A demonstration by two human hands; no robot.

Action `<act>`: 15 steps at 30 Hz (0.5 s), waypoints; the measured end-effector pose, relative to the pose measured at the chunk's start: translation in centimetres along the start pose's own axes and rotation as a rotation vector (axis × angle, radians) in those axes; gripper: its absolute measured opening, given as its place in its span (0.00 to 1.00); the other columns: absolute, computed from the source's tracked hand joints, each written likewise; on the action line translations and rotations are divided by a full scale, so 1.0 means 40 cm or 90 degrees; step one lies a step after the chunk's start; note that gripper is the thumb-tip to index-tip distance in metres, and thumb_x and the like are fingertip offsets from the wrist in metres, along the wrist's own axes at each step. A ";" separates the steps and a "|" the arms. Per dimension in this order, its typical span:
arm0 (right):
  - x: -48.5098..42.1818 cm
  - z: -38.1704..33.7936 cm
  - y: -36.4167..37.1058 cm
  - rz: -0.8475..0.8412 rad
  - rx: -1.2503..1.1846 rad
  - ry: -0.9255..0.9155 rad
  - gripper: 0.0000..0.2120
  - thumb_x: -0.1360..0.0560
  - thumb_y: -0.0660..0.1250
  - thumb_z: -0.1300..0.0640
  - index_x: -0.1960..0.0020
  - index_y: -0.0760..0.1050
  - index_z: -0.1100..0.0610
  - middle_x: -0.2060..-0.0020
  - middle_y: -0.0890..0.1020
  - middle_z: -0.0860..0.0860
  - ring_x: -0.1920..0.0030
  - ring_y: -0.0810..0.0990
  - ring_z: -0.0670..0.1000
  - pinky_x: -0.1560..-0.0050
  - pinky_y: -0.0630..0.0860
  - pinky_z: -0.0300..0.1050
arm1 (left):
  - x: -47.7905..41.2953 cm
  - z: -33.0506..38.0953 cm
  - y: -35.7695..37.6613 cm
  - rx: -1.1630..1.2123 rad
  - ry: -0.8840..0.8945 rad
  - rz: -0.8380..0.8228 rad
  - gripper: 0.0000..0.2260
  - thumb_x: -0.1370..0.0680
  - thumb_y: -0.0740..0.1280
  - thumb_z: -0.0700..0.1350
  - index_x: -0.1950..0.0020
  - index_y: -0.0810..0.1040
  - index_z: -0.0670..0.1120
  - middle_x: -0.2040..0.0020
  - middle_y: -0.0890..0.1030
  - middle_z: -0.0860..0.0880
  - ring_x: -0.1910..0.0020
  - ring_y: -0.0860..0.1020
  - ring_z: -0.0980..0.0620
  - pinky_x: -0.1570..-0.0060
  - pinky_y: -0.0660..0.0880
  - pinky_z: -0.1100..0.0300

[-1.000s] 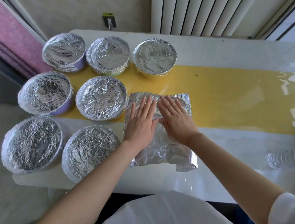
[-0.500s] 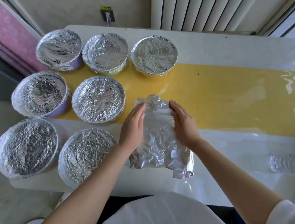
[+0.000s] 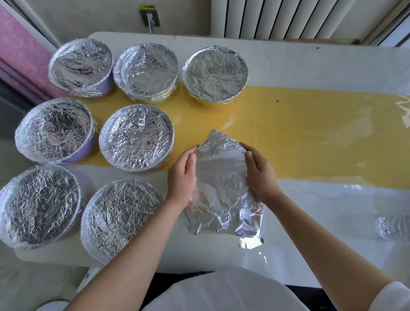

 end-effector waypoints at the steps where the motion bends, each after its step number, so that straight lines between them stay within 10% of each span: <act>1: -0.002 0.005 0.001 0.001 -0.004 0.006 0.16 0.18 0.53 0.58 0.33 0.72 0.54 0.75 0.67 0.52 0.73 0.64 0.43 0.70 0.63 0.32 | -0.001 -0.006 0.001 0.009 -0.012 0.001 0.14 0.18 0.55 0.43 0.35 0.74 0.44 0.44 0.78 0.37 0.44 0.74 0.38 0.43 0.72 0.48; 15: 0.001 -0.005 0.004 0.006 0.034 0.006 0.16 0.18 0.53 0.57 0.35 0.72 0.53 0.75 0.69 0.53 0.71 0.69 0.50 0.66 0.67 0.42 | 0.005 -0.010 0.015 0.042 -0.073 -0.033 0.16 0.17 0.52 0.44 0.42 0.74 0.36 0.47 0.76 0.35 0.47 0.73 0.38 0.46 0.71 0.51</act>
Point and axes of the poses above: each hand's wrist, its own x-axis away from the middle knuckle, its own y-axis out of the palm, z = x × y, the point moved 8 cm from there along -x, towards the middle knuckle
